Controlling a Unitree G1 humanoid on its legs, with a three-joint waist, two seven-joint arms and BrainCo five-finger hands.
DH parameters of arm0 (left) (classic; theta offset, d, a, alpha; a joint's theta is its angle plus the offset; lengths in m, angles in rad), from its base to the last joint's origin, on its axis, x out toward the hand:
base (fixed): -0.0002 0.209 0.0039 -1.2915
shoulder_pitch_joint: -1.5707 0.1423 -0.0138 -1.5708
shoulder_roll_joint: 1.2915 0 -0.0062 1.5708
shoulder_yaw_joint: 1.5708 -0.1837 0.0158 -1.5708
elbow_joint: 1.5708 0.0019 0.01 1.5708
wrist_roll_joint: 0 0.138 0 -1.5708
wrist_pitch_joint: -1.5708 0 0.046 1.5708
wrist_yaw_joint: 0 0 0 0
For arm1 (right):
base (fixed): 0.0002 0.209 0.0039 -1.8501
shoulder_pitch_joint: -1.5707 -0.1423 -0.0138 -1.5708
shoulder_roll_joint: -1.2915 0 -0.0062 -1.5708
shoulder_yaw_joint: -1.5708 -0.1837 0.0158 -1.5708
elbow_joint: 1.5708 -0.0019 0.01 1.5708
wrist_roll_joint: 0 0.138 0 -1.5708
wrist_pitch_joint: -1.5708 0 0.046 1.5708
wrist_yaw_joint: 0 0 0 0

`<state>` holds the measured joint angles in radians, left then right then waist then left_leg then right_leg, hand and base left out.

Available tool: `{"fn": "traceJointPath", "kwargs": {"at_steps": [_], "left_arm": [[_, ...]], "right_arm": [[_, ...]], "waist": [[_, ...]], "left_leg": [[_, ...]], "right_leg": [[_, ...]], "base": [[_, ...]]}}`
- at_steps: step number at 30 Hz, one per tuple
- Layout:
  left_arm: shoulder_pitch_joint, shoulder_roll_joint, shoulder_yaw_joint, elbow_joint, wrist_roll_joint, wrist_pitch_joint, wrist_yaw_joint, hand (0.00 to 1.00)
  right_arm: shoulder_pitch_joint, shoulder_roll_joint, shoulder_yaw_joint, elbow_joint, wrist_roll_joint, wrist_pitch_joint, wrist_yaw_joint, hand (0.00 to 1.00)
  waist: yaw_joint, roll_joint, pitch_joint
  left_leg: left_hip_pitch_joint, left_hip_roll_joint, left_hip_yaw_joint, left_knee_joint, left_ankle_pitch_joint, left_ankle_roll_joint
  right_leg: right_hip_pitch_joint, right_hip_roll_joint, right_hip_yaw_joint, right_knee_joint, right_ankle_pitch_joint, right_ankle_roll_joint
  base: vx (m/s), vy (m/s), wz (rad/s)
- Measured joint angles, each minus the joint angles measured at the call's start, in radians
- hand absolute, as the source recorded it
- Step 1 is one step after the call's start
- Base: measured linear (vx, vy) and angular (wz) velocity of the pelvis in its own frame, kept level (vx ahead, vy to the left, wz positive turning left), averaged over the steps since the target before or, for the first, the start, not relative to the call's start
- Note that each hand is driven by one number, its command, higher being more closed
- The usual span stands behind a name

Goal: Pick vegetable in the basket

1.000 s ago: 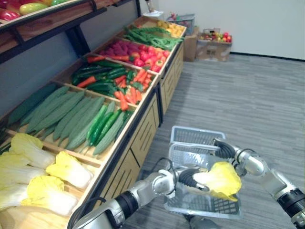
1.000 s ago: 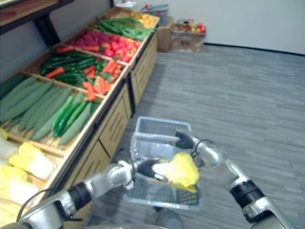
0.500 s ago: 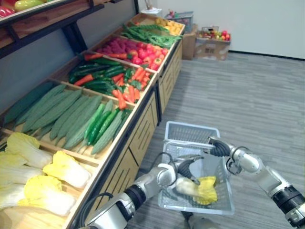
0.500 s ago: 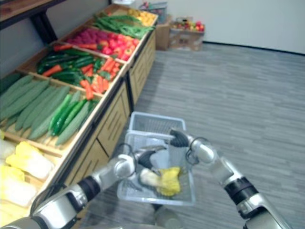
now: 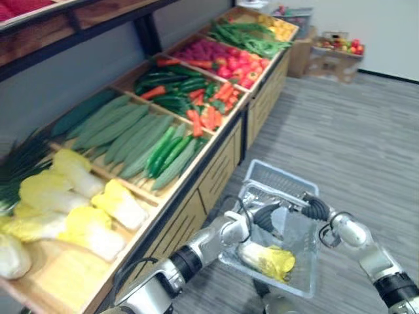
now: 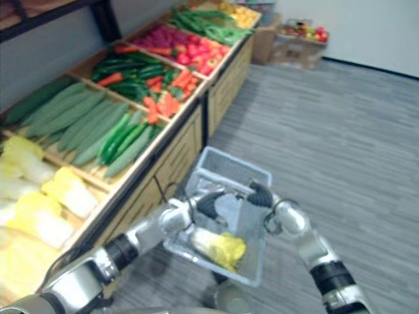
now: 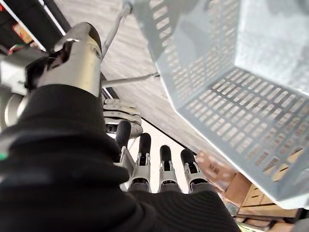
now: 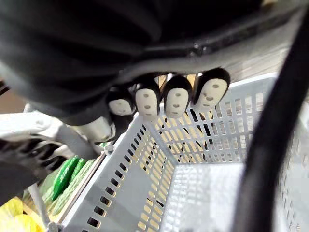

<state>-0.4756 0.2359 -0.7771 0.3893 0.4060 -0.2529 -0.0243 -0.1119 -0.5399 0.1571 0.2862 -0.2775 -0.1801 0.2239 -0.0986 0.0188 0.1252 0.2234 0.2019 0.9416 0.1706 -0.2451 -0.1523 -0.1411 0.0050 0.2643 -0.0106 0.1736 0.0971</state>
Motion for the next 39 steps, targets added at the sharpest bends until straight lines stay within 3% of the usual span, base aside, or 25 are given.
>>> {"fn": "traceJointPath", "kwargs": {"at_steps": [4, 7, 9, 12, 14, 21, 25, 29, 33, 35, 39], "left_arm": [[0.096, 0.045, 0.058, -0.253, -0.119, -0.032, -0.002, 0.00], [0.211, 0.054, 0.187, -0.398, -0.192, -0.044, 0.005, 0.00], [0.325, 0.052, 0.334, -0.460, -0.240, -0.043, 0.018, 0.00], [0.432, 0.042, 0.500, -0.487, -0.272, -0.032, 0.046, 0.00], [0.512, 0.015, 0.668, -0.504, -0.272, -0.017, 0.091, 0.00], [0.606, -0.081, 0.932, -0.478, -0.231, 0.047, 0.208, 0.00], [0.612, -0.103, 1.072, -0.335, -0.108, 0.095, 0.316, 0.00], [0.632, -0.134, 1.198, -0.179, -0.058, 0.140, 0.406, 0.00], [0.618, -0.128, 1.402, 0.250, -0.128, 0.180, 0.452, 0.00], [0.637, -0.113, 1.416, 0.450, -0.162, 0.207, 0.441, 0.00], [0.650, -0.121, 1.409, 0.602, -0.168, 0.219, 0.390, 0.00]], "right_arm": [[0.104, 0.100, -0.143, 0.082, -0.030, 0.009, -0.036, 1.00], [0.140, 0.188, -0.281, 0.198, -0.040, 0.045, -0.095, 1.00], [0.160, 0.231, -0.375, 0.322, -0.039, 0.056, -0.138, 1.00], [0.177, 0.281, -0.442, 0.443, -0.035, 0.071, -0.160, 1.00], [0.187, 0.319, -0.539, 0.569, -0.009, 0.076, -0.198, 1.00], [0.222, 0.325, -0.671, 0.726, 0.062, 0.087, -0.267, 1.00], [0.235, 0.340, -0.671, 0.751, 0.063, 0.086, -0.291, 1.00], [0.233, 0.381, -0.670, 0.751, 0.063, 0.083, -0.305, 1.00], [0.228, 0.407, -0.653, 0.751, 0.065, 0.082, -0.308, 1.00], [0.224, 0.409, -0.637, 0.766, 0.065, 0.081, -0.307, 1.00], [0.201, 0.411, -0.621, 0.803, 0.064, 0.081, -0.310, 1.00]], "waist": [[0.031, -0.012, -0.001], [0.061, -0.015, -0.008], [0.075, -0.020, -0.013], [0.082, -0.027, -0.029], [0.097, -0.033, -0.049], [0.117, -0.041, -0.069], [0.121, -0.046, -0.096], [0.125, -0.055, -0.114], [0.123, -0.057, -0.136], [0.124, -0.072, -0.136], [0.123, -0.082, -0.137]], "left_leg": [[-0.036, -0.012, -0.115, -0.017, 0.016, 0.019], [-0.072, -0.043, -0.214, -0.062, 0.054, 0.041], [-0.095, -0.067, -0.304, -0.106, 0.094, 0.058], [-0.120, -0.084, -0.392, -0.141, 0.127, 0.067], [-0.155, -0.107, -0.491, -0.170, 0.166, 0.082], [-0.205, -0.137, -0.666, -0.186, 0.209, 0.104], [-0.202, -0.148, -0.713, -0.240, 0.247, 0.101], [-0.202, -0.150, -0.740, -0.270, 0.267, 0.100], [-0.197, -0.150, -0.735, -0.272, 0.264, 0.100], [-0.197, -0.151, -0.736, -0.271, 0.262, 0.100], [-0.192, -0.152, -0.731, -0.271, 0.257, 0.097]], "right_leg": [[0.024, -0.044, -0.103, 0.000, -0.012, -0.002], [0.029, -0.084, -0.187, -0.002, -0.017, 0.001], [0.045, -0.113, -0.265, -0.009, -0.027, 0.002], [0.065, -0.136, -0.343, -0.032, -0.031, 0.004], [0.082, -0.156, -0.436, -0.060, -0.032, 0.006], [0.130, -0.192, -0.601, -0.059, -0.055, 0.013], [0.137, -0.198, -0.649, -0.058, -0.073, 0.008], [0.144, -0.197, -0.679, -0.059, -0.088, -0.003], [0.153, -0.196, -0.678, -0.070, -0.091, 0.002], [0.158, -0.195, -0.679, -0.082, -0.090, 0.004], [0.163, -0.193, -0.671, -0.093, -0.088, 0.005]], "base": [[-0.08, -0.030, 0.89], [-0.05, -0.004, 0.92], [-0.03, -0.014, 1.07], [0.00, -0.035, 1.05], [0.03, -0.031, 1.17], [-0.01, -0.001, 0.76], [-0.02, 0.004, 0.35], [-0.03, -0.004, 0.21], [-0.01, 0.007, 0.00], [0.01, 0.008, 0.04], [0.01, -0.001, -0.04]]}}
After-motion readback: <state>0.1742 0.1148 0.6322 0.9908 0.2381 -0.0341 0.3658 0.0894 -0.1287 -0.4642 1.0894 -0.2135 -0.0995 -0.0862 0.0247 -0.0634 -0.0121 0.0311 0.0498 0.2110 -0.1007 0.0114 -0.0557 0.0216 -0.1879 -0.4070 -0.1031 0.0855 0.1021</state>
